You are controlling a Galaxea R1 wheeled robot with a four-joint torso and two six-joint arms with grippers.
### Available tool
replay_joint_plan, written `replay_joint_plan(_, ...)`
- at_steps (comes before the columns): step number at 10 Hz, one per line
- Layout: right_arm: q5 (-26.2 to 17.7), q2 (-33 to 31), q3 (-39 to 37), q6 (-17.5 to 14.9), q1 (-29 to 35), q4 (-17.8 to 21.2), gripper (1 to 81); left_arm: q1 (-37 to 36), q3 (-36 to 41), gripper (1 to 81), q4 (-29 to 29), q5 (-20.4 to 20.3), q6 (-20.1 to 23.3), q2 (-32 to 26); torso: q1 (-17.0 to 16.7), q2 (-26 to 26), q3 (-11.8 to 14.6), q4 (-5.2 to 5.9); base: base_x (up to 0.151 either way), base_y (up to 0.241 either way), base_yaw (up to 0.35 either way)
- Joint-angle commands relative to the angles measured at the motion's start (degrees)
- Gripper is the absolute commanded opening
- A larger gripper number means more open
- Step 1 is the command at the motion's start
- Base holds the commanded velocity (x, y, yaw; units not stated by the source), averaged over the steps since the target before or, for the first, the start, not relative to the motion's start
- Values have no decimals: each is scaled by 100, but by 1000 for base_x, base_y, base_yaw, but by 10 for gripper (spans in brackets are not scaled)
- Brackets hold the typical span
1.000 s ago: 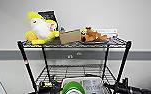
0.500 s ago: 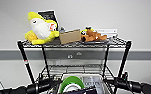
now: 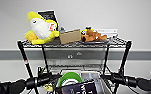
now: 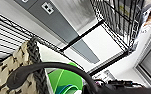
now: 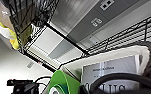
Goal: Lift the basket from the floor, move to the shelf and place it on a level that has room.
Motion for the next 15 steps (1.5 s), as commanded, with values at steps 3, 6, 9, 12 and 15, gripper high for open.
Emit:
replay_joint_plan(3,313,43,247,-105,1279,200,10,-1327,410,10,112,-236,-239,-53,0,0,0,0,0,0,0)
replay_joint_plan(6,286,130,151,-105,1323,218,10,-1345,253,10,103,-122,-248,17,2,0,0,0,0,0,0)
replay_joint_plan(9,190,551,-394,-105,1376,218,10,-1327,-450,10,111,-113,-248,325,0,0,0,0,0,0,0)
replay_joint_plan(12,102,956,-1009,-105,1481,209,10,-1424,-1179,10,121,158,-248,703,2,0,-2,0,0,0,0)
replay_joint_plan(15,6,1334,-1589,-105,1595,156,10,-1511,-1777,10,112,255,-248,993,2,2,-2,0,0,0,0)
